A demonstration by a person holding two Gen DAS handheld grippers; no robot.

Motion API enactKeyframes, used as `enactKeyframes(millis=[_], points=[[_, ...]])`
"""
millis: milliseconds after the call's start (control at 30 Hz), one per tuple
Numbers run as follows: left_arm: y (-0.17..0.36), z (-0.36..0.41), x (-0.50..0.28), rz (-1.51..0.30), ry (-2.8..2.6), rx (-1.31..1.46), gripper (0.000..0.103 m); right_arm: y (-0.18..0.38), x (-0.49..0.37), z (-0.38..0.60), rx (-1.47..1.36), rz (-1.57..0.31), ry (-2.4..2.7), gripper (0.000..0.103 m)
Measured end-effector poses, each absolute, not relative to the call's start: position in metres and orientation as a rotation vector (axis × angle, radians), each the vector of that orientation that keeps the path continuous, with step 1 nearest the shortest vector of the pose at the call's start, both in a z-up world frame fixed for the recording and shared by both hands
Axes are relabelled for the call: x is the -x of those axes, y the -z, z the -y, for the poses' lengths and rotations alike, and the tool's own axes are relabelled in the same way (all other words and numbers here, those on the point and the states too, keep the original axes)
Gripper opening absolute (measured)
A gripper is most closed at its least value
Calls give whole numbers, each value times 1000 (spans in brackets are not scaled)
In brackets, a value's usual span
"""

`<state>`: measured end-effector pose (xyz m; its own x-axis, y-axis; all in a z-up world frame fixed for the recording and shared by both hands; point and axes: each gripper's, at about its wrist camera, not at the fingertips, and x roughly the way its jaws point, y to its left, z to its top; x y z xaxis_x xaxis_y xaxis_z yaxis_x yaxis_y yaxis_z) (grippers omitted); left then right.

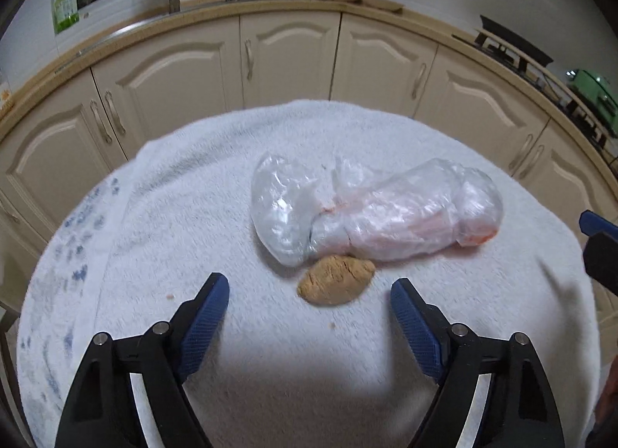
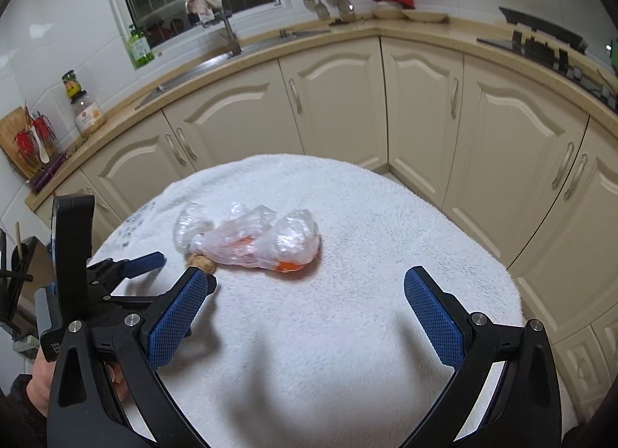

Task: Collect trash
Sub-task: 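Grasp the cookie with left gripper while right grasps clear plastic bag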

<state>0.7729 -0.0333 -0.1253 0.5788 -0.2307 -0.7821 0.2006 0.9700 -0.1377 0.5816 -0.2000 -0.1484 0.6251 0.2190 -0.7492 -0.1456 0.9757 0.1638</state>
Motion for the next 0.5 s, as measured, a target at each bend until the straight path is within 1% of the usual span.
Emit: enactKeyframes(millis=[33, 67, 100, 133, 167, 200, 233, 300, 500], points=[[126, 35, -779, -916, 261, 33, 69, 151, -585, 200, -88, -881, -212, 103], [126, 37, -781, -907, 261, 26, 67, 155, -589, 199, -84, -890, -217, 103], [127, 38, -786, -896, 262, 18, 58, 159, -593, 198, -78, -900, -226, 103], [127, 37, -792, -888, 273, 21, 52, 162, -596, 196, -70, -909, -233, 103], [129, 36, -797, -885, 282, 33, 48, 165, -601, 193, -55, -918, -242, 103], [130, 33, -801, -884, 283, 42, 40, 167, -606, 190, -39, -925, -253, 103], [131, 31, -803, -886, 285, 51, 35, 169, -608, 188, -26, -931, -265, 103], [132, 22, -815, -890, 292, 80, 29, 175, -617, 180, 17, -952, -299, 103], [134, -1, -843, -898, 234, 116, 29, 194, -642, 149, 188, -987, -400, 103]])
